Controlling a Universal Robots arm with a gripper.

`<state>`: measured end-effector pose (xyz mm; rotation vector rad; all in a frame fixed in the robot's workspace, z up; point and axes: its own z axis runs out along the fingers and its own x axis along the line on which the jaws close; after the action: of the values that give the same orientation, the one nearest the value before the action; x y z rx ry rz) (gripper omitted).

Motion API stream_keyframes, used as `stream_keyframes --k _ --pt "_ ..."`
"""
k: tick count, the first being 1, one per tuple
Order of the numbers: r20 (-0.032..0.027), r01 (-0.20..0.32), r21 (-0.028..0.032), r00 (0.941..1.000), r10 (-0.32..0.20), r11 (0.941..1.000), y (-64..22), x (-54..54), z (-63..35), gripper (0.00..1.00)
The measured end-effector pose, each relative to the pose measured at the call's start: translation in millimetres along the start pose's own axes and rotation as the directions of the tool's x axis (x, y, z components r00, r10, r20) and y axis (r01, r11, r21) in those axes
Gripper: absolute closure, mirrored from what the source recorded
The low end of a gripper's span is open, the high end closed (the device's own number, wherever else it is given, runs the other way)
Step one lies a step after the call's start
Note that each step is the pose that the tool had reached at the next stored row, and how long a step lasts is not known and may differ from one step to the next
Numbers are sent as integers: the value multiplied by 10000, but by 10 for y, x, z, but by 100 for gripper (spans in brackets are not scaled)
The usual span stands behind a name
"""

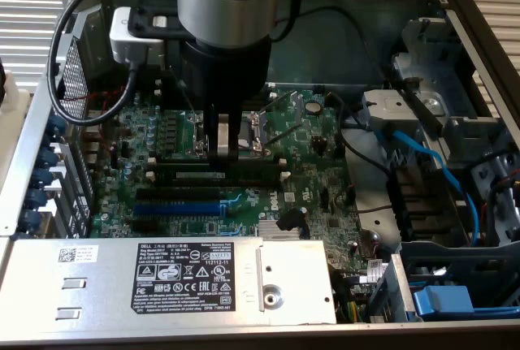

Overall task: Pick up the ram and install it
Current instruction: 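Press down the ram until it locks into place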

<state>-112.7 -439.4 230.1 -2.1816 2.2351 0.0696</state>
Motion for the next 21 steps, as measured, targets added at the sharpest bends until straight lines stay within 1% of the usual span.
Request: stream_keyframes --k 9,21 --pt "0 -1 -30 10000 1 10000 -2 1 14 89" --pt "0 -3 -49 10000 3 10000 -7 1 18 89"
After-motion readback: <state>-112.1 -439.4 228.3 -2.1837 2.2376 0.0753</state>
